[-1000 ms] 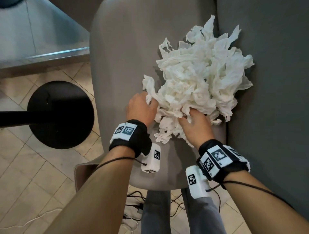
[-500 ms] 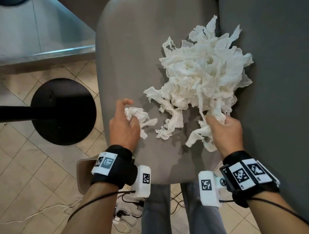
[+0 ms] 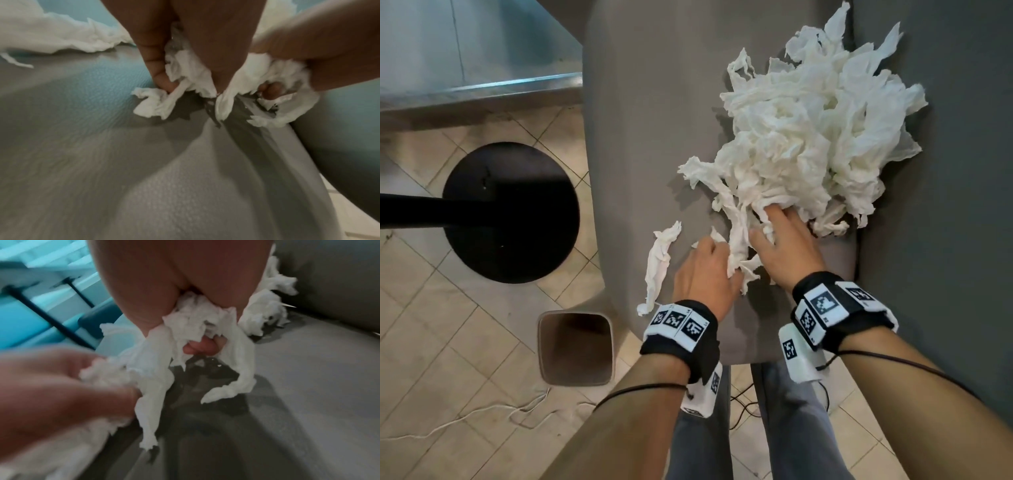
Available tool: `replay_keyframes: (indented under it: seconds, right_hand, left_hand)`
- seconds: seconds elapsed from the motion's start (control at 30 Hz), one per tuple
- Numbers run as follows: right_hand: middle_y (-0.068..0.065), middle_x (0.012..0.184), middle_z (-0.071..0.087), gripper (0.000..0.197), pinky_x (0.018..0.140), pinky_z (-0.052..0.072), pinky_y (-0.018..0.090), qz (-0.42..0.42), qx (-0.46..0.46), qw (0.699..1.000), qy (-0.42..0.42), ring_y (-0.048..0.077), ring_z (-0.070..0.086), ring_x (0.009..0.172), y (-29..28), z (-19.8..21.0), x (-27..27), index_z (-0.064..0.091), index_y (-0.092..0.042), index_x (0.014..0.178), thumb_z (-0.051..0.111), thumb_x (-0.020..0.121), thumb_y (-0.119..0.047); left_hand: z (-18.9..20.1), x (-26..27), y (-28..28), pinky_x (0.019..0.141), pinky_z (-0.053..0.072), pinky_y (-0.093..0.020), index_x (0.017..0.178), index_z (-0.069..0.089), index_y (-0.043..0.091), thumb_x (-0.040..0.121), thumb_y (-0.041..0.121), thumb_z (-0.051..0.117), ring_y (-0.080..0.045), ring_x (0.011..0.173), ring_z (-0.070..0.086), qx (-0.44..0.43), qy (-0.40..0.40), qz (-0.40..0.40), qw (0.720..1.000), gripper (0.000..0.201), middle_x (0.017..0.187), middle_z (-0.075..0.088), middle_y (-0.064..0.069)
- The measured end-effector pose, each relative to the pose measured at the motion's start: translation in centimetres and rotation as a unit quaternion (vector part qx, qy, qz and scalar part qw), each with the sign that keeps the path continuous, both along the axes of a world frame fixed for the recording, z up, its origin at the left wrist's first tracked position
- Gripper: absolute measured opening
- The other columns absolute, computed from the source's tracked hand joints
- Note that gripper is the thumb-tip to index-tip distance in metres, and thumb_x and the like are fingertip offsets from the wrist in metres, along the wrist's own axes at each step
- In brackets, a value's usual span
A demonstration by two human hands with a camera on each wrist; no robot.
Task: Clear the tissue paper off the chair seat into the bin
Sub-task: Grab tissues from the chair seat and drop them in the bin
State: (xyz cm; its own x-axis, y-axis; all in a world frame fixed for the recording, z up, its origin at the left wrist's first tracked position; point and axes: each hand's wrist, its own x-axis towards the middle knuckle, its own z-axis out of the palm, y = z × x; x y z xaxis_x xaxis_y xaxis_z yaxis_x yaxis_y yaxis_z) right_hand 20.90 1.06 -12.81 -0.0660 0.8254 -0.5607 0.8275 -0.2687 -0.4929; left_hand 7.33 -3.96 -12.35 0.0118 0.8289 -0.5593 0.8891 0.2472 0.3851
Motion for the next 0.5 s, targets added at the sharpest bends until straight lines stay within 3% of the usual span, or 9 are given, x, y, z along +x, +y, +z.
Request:
replay_keyframes:
  seconds: [0.07,0.17,0.23,0.3,0.4,0.5]
  right_hand:
    - [0.013,0.140,0.047,0.041,0.099,0.043,0.046,0.032,-0.012,0.999,-0.033,0.039,0.048,0.123,0.2,-0.5,-0.4,0.051,-0.024,0.133,0.048,0.094,-0.036]
    - [0.019,0.126,0.056,0.033,0.095,0.044,0.044,0.021,-0.017,0.999,-0.028,0.039,0.053,0.115,0.1,-0.9,-0.3,0.060,-0.009,0.118,0.043,0.097,-0.029]
    - [0.021,0.109,0.061,0.032,0.087,0.046,0.044,-0.022,-0.018,0.999,-0.015,0.039,0.056,0.102,-0.2,-0.8,0.1,0.060,-0.005,0.098,0.039,0.098,-0.029]
    - [0.015,0.098,0.063,0.038,0.083,0.048,0.043,-0.052,-0.013,0.999,-0.002,0.037,0.058,0.094,-0.6,-0.4,0.3,0.057,-0.010,0.087,0.037,0.097,-0.041]
    - [0.008,0.115,0.064,0.054,0.092,0.048,0.046,-0.065,-0.020,0.998,0.001,0.031,0.057,0.107,-1.0,0.2,-0.6,0.058,-0.019,0.110,0.041,0.088,-0.065]
    - [0.009,0.135,0.054,0.065,0.099,0.043,0.045,-0.050,-0.051,0.997,-0.024,0.033,0.051,0.122,-0.8,0.2,-2.2,0.043,-0.023,0.132,0.054,0.083,-0.065]
  left_hand:
    - [0.7,-0.1,-0.4,0.072,0.042,-0.034,0.096,0.057,0.013,0.085,0.034,0.059,-0.025,0.087,0.054,0.001,-0.052,0.028,0.998,0.024,0.105,0.047,-0.003]
    - [2.2,-0.8,-1.1,0.071,0.039,-0.031,0.091,0.055,0.010,0.084,0.023,0.062,-0.021,0.080,0.049,0.027,-0.117,0.081,0.990,0.016,0.095,0.044,0.002]
    - [3.6,-1.7,-1.6,0.069,0.030,-0.024,0.091,0.049,0.018,0.085,0.014,0.061,-0.015,0.080,0.045,0.049,-0.126,0.132,0.982,0.013,0.090,0.046,0.006]
    - [4.7,-3.0,-2.0,0.071,0.035,-0.025,0.093,0.046,0.026,0.086,0.011,0.058,-0.014,0.081,0.049,0.058,-0.122,0.206,0.969,0.021,0.086,0.051,0.008]
    - [5.0,-4.8,-2.4,0.074,0.048,-0.037,0.099,0.046,0.030,0.085,0.015,0.056,-0.021,0.084,0.057,0.066,-0.108,0.294,0.947,0.023,0.089,0.058,0.002]
    - [3.6,-6.0,-2.7,0.073,0.045,-0.034,0.112,0.042,0.029,0.087,0.027,0.057,-0.020,0.085,0.057,0.041,-0.062,0.323,0.944,0.029,0.098,0.059,-0.001]
